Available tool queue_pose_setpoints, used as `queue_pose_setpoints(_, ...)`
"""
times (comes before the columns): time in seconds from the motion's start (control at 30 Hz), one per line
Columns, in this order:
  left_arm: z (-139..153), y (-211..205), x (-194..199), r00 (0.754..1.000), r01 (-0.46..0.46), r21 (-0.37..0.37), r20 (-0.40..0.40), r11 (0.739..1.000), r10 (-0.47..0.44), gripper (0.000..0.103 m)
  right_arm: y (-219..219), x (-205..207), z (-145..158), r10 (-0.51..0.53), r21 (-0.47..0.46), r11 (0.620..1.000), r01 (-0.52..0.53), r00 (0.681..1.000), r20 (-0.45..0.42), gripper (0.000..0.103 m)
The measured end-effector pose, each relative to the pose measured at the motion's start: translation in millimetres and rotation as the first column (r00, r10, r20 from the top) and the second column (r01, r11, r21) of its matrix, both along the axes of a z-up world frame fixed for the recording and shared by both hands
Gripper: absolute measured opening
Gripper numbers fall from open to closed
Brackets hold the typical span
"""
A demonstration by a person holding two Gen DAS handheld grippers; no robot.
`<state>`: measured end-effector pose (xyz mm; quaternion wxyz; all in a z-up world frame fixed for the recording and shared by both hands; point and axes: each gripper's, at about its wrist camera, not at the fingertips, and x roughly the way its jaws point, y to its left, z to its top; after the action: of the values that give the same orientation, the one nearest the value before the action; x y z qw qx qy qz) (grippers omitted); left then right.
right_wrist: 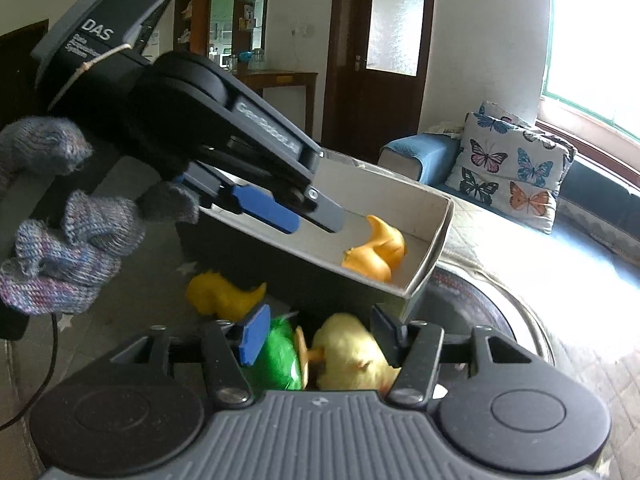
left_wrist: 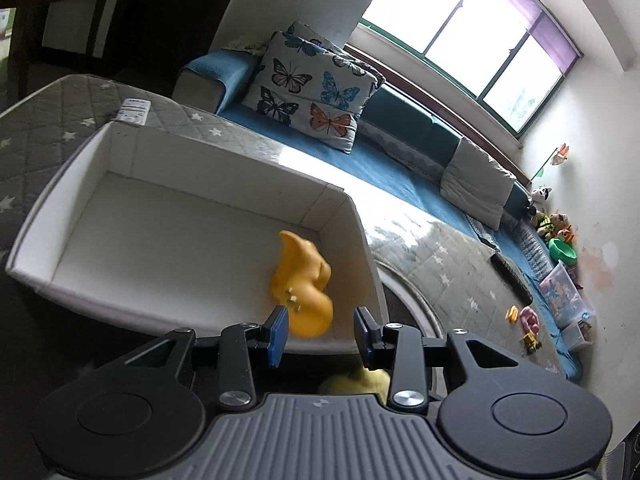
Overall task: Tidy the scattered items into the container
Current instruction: 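Lower the duck into the white box and open the left tool, then reach the left tool to the green wrapped bar and grasp it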
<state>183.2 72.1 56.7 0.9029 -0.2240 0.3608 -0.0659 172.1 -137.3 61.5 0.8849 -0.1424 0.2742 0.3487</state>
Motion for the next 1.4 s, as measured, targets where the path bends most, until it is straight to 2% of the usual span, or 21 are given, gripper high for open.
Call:
queue_pose_setpoints(0.23, -5.6, 1.0, -31.1, 1.000, -0.009, 0.020, 0.002, 1.000, 0.009, 0.038, -7.9, -24.2, -9.7, -0.023, 0.006, 1.000, 0.023, 1.000, -0.004, 0.059)
queue_pose_setpoints(0.5, -21.2, -1.8, -55.0, 0.999, -0.014, 0.023, -0.032, 1.000, 0.015, 0.038, -14.0, -40.6, -23.4, -0.053, 0.031, 0.998, 0.054, 0.998, -0.030, 0.062)
queue_pose_setpoints(1.0, -34.7, 3.2, -62.7, 0.998, -0.035, -0.032, -0.057, 0.999, 0.033, 0.038, 3.1, -32.2, -44.7, -0.078, 0.021, 0.997, 0.080, 0.994, -0.078, 0.061)
queue_pose_setpoints(1.4, -42.8, 6.4, -58.3, 0.996, -0.045, -0.048, -0.076, 0.998, 0.041, 0.038, 13.2, -27.5, -50.9, -0.074, 0.011, 0.997, 0.076, 0.993, -0.090, 0.045)
